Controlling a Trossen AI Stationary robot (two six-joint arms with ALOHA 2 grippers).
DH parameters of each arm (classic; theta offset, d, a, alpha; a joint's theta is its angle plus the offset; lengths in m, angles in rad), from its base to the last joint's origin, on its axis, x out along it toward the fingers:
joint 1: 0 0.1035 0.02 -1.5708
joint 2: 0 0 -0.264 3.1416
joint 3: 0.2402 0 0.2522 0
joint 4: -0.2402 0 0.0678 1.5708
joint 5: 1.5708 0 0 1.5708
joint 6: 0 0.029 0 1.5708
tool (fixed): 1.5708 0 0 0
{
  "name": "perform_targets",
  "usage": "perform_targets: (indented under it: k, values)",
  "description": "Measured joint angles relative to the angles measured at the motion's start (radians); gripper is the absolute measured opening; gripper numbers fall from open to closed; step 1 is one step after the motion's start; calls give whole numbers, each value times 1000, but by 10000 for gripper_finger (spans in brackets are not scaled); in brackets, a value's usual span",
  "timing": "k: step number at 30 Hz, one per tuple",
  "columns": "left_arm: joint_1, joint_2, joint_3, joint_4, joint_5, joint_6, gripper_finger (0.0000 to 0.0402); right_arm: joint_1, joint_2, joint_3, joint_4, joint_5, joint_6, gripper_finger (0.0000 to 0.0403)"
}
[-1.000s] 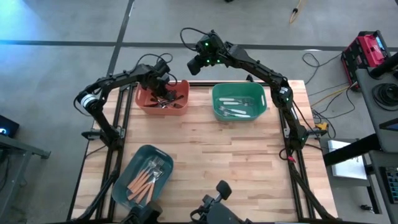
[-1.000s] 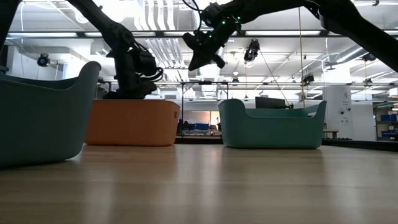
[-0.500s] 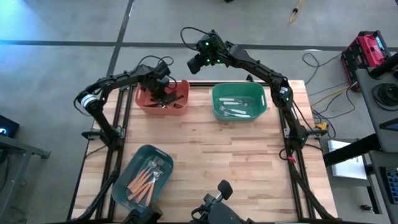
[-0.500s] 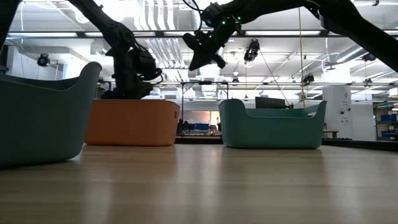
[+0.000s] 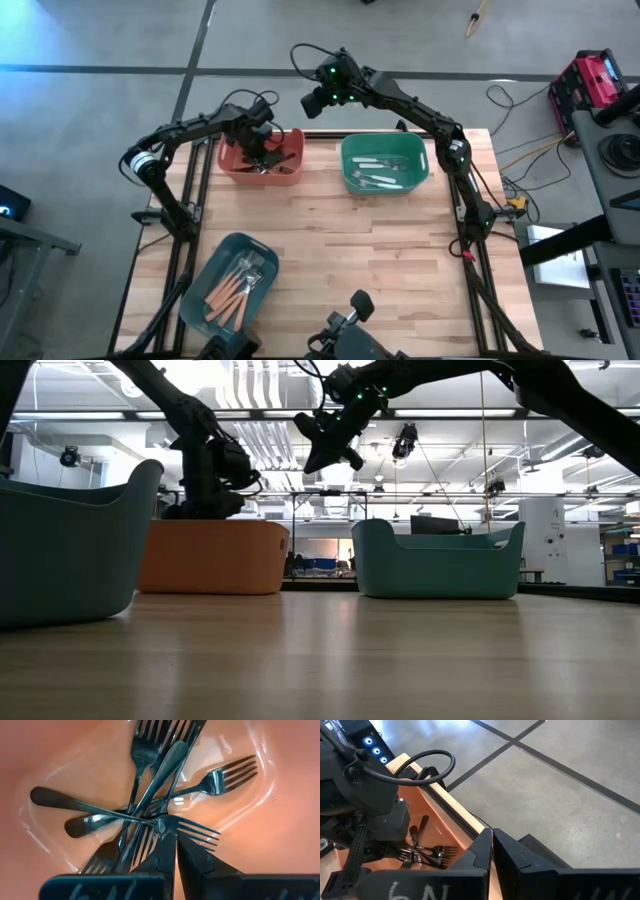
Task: Sort silverware by color (type)
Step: Adjust the black forks in the orange bin
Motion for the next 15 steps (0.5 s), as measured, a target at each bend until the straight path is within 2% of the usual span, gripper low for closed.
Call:
perform_targets:
  k: [15]
  values:
    - [0, -2, 69, 0, 0, 26, 0, 0, 0, 0, 0, 0, 18, 9]
